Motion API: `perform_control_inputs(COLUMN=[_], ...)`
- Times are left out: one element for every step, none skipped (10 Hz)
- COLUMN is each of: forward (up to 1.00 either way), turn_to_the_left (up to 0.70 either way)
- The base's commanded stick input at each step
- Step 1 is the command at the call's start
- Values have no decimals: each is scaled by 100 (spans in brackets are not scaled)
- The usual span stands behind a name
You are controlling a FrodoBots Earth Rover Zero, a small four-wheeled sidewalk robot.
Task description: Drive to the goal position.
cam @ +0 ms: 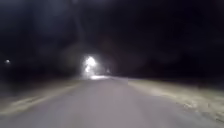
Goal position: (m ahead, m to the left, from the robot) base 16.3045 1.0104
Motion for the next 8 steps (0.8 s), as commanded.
perform_control_inputs(forward=[100,100,100,100,100,100,100,100], turn_to_the_left=[3,3,16,20,11,4,4,4])
